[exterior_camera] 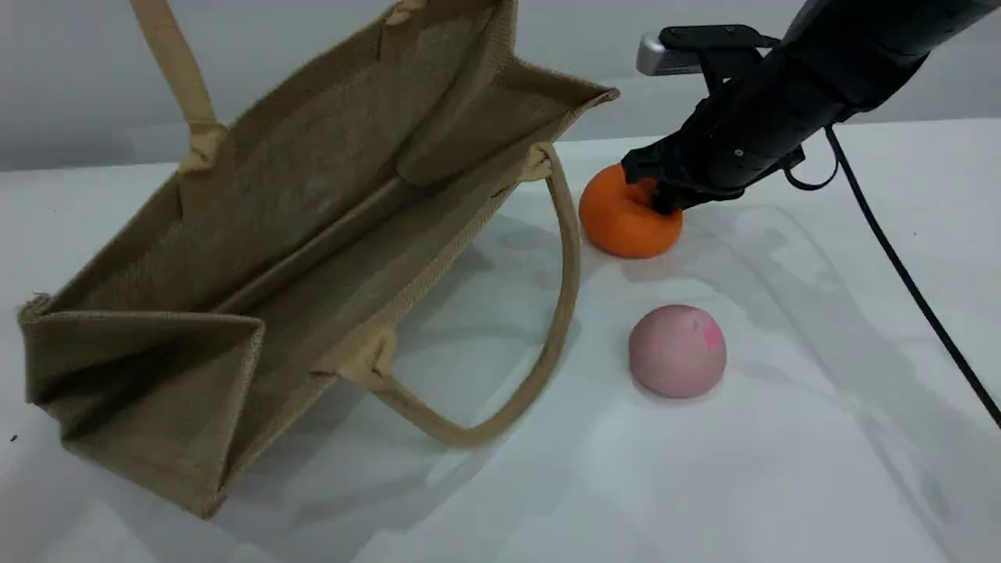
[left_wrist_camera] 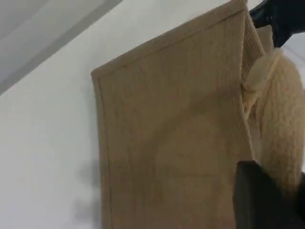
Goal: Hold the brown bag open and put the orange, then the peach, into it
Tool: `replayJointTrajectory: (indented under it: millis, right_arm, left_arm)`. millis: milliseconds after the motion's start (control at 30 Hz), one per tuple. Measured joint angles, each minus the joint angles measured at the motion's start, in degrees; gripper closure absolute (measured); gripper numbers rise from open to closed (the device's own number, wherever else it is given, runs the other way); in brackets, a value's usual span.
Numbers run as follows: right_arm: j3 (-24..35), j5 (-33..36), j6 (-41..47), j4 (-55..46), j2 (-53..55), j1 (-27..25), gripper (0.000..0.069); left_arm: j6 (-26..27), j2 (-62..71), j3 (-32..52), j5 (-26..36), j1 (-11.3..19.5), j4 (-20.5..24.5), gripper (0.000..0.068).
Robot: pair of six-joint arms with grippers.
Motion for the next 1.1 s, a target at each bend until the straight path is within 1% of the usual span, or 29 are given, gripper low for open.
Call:
replayJointTrajectory:
  millis: [133, 400, 467, 567, 700, 800, 900, 967, 1100]
  right_arm:
    - [0.0, 0.7, -0.1, 0.0, -0.2, 0.0, 0.0678]
    - [0.0, 6.3, -1.8, -2.5, -4.3, 0.0, 0.0677]
    - [0.0, 6.8, -1.8, -3.7, -5.2, -0.2, 0.0677]
    - [0.0, 7.9, -1.3, -5.1, -6.5, -1.3, 0.0677]
    - [0.1, 10.2, -1.0, -5.1, -7.6, -4.0, 0.0676]
    - [0.1, 13.7, -1.0, -5.1, -8.4, -6.5, 0.0676]
    - [0.1, 16.4, -1.0, -5.2, -9.2, -8.4, 0.0676]
    - [0.1, 17.1, -1.1, -5.6, -9.9, -8.7, 0.0676]
    - [0.1, 18.4, -1.2, -6.4, -11.0, -8.6, 0.0676]
  left_arm:
    - [0.1, 0.0, 0.0, 0.0, 0.0, -0.2, 0.0600]
    - [0.3, 0.0, 0.0, 0.0, 0.0, -0.2, 0.0600]
    - [0.3, 0.0, 0.0, 0.0, 0.0, -0.2, 0.0600]
    - [0.3, 0.0, 0.0, 0.0, 0.0, -0.2, 0.0600]
    - [0.3, 0.0, 0.0, -0.1, 0.0, -0.3, 0.0600]
    - [0.4, 0.0, 0.0, -0.1, 0.0, -0.8, 0.0600]
    - [1.4, 0.0, 0.0, -0.1, 0.0, -2.3, 0.0600]
    - [1.9, 0.0, 0.0, -0.1, 0.0, -3.3, 0.0600]
    - [1.9, 0.0, 0.0, -0.1, 0.0, -3.7, 0.0600]
